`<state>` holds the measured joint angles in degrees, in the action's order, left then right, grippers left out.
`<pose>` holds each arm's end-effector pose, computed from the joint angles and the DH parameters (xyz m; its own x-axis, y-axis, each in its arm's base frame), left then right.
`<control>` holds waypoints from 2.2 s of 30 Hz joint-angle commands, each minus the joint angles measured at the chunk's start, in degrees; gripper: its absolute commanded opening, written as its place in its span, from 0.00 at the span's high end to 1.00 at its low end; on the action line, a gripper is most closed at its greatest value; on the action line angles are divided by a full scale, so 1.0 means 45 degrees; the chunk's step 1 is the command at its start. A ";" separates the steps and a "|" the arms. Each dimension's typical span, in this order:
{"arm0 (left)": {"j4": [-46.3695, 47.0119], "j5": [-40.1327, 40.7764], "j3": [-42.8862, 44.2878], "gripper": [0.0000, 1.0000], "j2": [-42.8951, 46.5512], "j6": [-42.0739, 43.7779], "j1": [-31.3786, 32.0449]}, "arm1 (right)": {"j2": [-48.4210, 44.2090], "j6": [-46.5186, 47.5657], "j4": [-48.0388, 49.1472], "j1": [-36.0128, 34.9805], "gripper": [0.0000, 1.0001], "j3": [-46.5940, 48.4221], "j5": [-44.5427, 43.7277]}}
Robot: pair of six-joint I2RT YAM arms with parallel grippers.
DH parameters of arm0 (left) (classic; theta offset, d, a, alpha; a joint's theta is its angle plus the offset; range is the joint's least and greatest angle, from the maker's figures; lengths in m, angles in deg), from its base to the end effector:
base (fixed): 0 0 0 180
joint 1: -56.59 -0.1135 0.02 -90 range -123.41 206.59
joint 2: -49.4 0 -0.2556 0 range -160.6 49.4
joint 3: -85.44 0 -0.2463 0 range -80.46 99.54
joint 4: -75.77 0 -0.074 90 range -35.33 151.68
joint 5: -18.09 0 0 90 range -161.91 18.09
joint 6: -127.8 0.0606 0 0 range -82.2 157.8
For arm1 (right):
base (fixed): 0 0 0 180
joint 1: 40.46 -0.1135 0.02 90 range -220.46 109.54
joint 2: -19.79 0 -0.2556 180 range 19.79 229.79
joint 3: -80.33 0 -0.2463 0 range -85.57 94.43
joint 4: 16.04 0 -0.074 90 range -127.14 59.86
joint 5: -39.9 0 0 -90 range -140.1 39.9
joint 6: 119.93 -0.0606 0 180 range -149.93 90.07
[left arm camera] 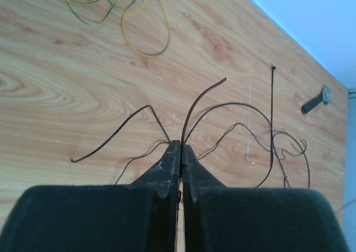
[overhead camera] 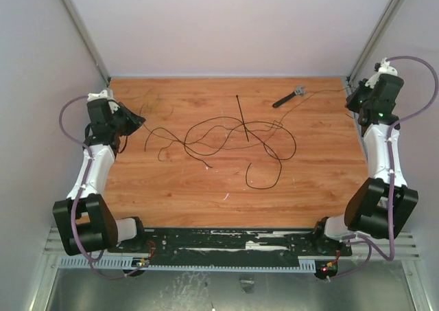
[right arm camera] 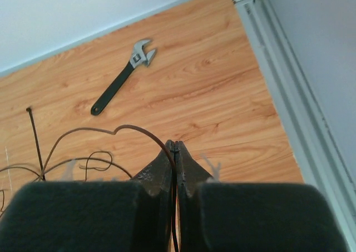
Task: Zip-tie the wires
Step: Place the cable at the center of the board.
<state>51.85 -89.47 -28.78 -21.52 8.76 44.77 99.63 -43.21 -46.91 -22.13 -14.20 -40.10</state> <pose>0.2944 0.0429 0.2690 -0.4462 -0.5662 -0.6931 -0.1758 0.8148 -0.5524 0.3270 -0.0972 0.3323 -0.3571 0.3566 -0.8633 0.2493 0.9271 0.2798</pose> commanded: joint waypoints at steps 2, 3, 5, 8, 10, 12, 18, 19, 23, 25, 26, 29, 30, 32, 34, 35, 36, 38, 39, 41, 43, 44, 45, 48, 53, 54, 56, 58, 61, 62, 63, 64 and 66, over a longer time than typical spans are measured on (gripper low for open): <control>0.1547 -0.0264 -0.0001 1.00 -0.0654 -0.0507 -0.0043 | 0.0564 0.0018 0.0589 -0.0677 1.00 -0.0358 0.0862; 0.1650 -0.0158 -0.0005 1.00 -0.0790 -0.0528 -0.0037 | 0.0673 0.0055 0.0655 -0.0902 1.00 -0.0556 0.0820; 0.1833 0.0348 -0.0034 1.00 -0.1011 -0.0606 -0.0049 | 0.0903 0.0130 0.0811 -0.1384 1.00 -0.1006 0.0752; 0.2137 0.1223 -0.0234 1.00 -0.1271 -0.0802 -0.0094 | 0.1133 0.0073 0.1083 -0.1792 1.00 -0.1747 0.0792; 0.2482 0.1597 -0.0522 1.00 -0.1408 -0.1138 -0.0253 | 0.1263 -0.0024 0.1349 -0.1888 1.00 -0.2281 0.1006; 0.2951 0.1704 -0.0879 1.00 -0.1572 -0.1461 -0.0404 | 0.1457 -0.0078 0.1477 -0.1994 1.00 -0.2587 0.1096; 0.3818 0.2235 -0.2235 1.00 -0.1692 -0.2143 -0.0441 | 0.2232 -0.0117 0.1670 -0.2058 1.00 -0.3308 0.0327; 0.4018 0.2239 -0.2572 1.00 -0.1618 -0.2278 -0.0451 | 0.2371 -0.0157 0.1703 -0.2043 1.00 -0.3362 0.0142; 0.4381 0.2706 -0.3585 1.00 -0.1211 -0.2559 -0.0442 | 0.3008 -0.0350 0.1874 -0.2044 1.00 -0.3316 0.0127; 0.4527 0.3015 -0.4101 0.99 -0.0997 -0.2688 -0.0441 | 0.3298 -0.0440 0.1947 -0.2058 1.00 -0.3285 0.0271; 0.4603 0.3191 -0.4285 0.99 -0.0911 -0.2747 -0.0451 | 0.3402 -0.0469 0.1982 -0.2061 1.00 -0.3310 0.0309; 0.4751 0.3576 -0.4680 0.96 -0.0726 -0.2857 -0.0442 | 0.3593 -0.0369 0.1939 -0.2054 1.00 -0.3394 0.0185; 0.4804 0.3681 -0.4787 0.93 -0.0684 -0.2909 -0.0441 | 0.3637 -0.0301 0.1864 -0.2060 1.00 -0.3414 0.0105; 0.4951 0.3798 -0.4966 0.83 -0.0686 -0.3070 -0.0441 | 0.3761 -0.0100 0.1691 -0.2039 1.00 -0.3373 0.0004; 0.5141 0.3781 -0.5166 0.75 -0.0769 -0.3312 -0.0441 | 0.3946 0.0030 0.1490 -0.2049 1.00 -0.3263 -0.0065; 0.5265 0.3741 -0.5277 0.74 -0.0824 -0.3413 -0.0441 | 0.4042 0.0054 0.1417 -0.2045 0.99 -0.3236 -0.0099; 0.5376 0.3687 -0.5360 0.74 -0.0901 -0.3487 -0.0446 | 0.4113 0.0074 0.1395 -0.2059 0.96 -0.3226 -0.0096; 0.5407 0.3669 -0.5438 0.73 -0.1071 -0.3601 -0.0442 | 0.4261 0.0140 0.1327 -0.2070 0.93 -0.3214 -0.0152; 0.5406 0.3668 -0.5458 0.70 -0.1181 -0.3588 -0.0449 | 0.4333 0.0180 0.1279 -0.2062 0.91 -0.3189 -0.0157; 0.5411 0.3666 -0.5530 0.66 -0.1302 -0.3601 -0.0442 | 0.4420 0.0249 0.1212 -0.2060 0.88 -0.3146 -0.0157; 0.5444 0.3706 -0.5599 0.62 -0.1332 -0.3616 -0.0444 | 0.4463 0.0300 0.1127 -0.2050 0.82 -0.3100 -0.0301; 0.5418 0.3766 -0.5602 0.59 -0.1312 -0.3624 -0.0446 | 0.4466 0.0344 0.1071 -0.2050 0.79 -0.3062 -0.0412; 0.5368 0.3904 -0.5600 0.56 -0.1258 -0.3635 -0.0456 | 0.4452 0.0384 0.0986 -0.2042 0.75 -0.3009 -0.0590; 0.4986 0.4448 -0.5464 0.42 -0.0826 -0.3554 -0.0513 | 0.4228 0.0487 0.0785 -0.2036 0.64 -0.2847 -0.0985; 0.4095 0.5198 -0.4954 0.20 0.0810 -0.3373 -0.0723 | 0.3655 0.0512 0.0455 -0.2035 0.52 -0.2433 -0.0467; 0.3946 0.5344 -0.4777 0.17 0.1178 -0.3228 -0.0716 | 0.3562 0.0566 0.0326 -0.2026 0.49 -0.2283 -0.0426; 0.3688 0.5469 -0.4271 0.16 0.1796 -0.2919 -0.0716 | 0.3295 0.0615 0.0096 -0.2035 0.46 -0.2028 -0.0458; 0.3528 0.5274 -0.3521 0.13 0.2053 -0.2432 -0.0719 | 0.2911 0.0566 0.0078 -0.2025 0.45 -0.1915 -0.0435; 0.3090 0.4505 -0.1980 0.09 0.1457 -0.1541 -0.0715 | 0.2389 0.0483 0.0142 -0.2040 0.44 -0.1791 -0.0188; 0.2848 0.4087 -0.1368 0.09 0.1068 -0.1268 -0.0719 | 0.2224 0.0440 0.0184 -0.2032 0.44 -0.1771 -0.0149; 0.2640 0.3747 -0.0743 0.09 0.0566 -0.0989 -0.0715 | 0.2070 0.0415 0.0216 -0.2030 0.44 -0.1773 -0.0110; 0.2358 0.3510 -0.0132 0.09 0.0066 -0.0784 -0.0720 | 0.1948 0.0395 0.0254 -0.2040 0.44 -0.1788 -0.0022; 0.2127 0.2787 0.0907 0.08 -0.1116 -0.0358 -0.0725 | 0.1625 0.0355 0.0372 -0.2030 0.43 -0.1860 0.0025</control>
<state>65.31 -70.74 -31.53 -19.16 1.07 41.76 109.88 -41.33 -46.13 -31.01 -23.51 -41.42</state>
